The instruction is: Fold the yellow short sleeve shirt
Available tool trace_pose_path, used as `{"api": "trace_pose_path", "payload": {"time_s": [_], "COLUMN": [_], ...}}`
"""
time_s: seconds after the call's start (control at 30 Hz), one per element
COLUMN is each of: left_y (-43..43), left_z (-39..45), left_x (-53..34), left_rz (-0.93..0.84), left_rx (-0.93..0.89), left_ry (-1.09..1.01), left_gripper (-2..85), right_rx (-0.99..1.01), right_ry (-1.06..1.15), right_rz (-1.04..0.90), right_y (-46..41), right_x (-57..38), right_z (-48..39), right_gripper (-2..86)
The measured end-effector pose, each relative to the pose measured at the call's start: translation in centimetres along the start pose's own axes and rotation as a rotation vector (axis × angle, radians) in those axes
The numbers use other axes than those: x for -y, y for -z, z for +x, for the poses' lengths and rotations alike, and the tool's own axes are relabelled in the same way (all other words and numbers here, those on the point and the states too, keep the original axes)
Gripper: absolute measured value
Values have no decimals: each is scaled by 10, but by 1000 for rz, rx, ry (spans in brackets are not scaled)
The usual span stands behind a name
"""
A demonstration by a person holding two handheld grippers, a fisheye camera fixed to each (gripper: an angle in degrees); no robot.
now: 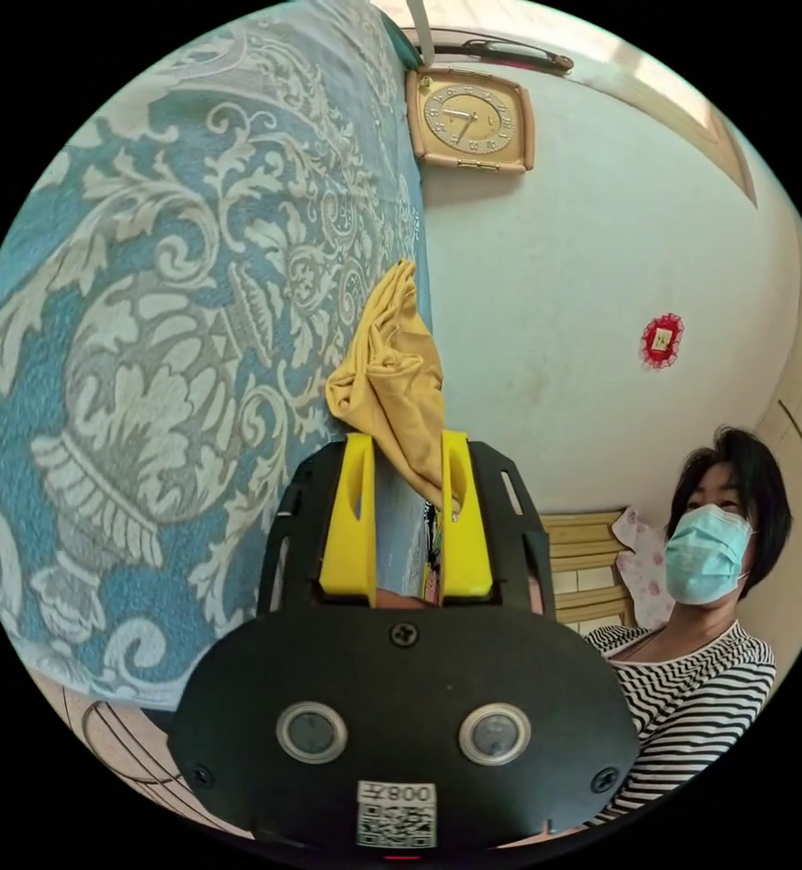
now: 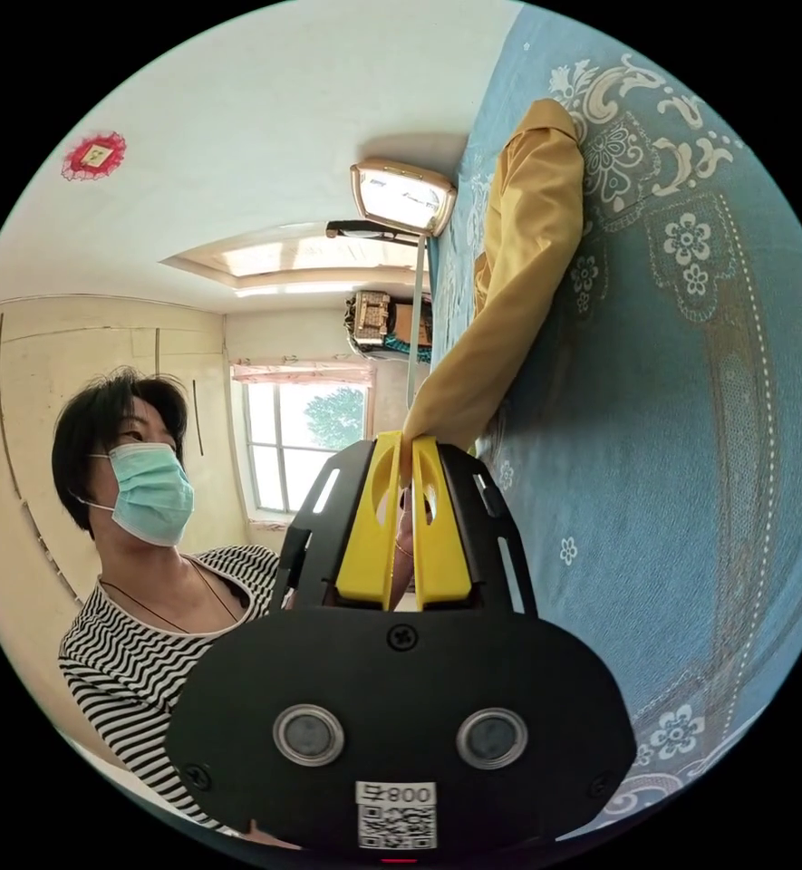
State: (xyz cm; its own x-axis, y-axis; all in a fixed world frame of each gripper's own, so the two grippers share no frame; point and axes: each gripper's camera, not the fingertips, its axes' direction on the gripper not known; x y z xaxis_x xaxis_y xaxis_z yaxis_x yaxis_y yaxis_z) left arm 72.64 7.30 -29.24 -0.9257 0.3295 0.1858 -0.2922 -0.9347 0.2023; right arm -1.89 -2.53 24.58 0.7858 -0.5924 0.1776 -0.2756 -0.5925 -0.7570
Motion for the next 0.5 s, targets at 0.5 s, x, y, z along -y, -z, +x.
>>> {"api": "trace_pose_path", "payload": {"time_s": [0.5], "left_y": [56], "left_z": [-26], "left_x": [-42], "left_rz": [83], "left_rx": [-55], "left_ry": [59], "left_gripper": [30], "right_rx": [-16], "right_ry": [-57], "right_rz": [53], "right_y": [31], "right_x": [-71], "right_z": [-22], "right_gripper": [15]}}
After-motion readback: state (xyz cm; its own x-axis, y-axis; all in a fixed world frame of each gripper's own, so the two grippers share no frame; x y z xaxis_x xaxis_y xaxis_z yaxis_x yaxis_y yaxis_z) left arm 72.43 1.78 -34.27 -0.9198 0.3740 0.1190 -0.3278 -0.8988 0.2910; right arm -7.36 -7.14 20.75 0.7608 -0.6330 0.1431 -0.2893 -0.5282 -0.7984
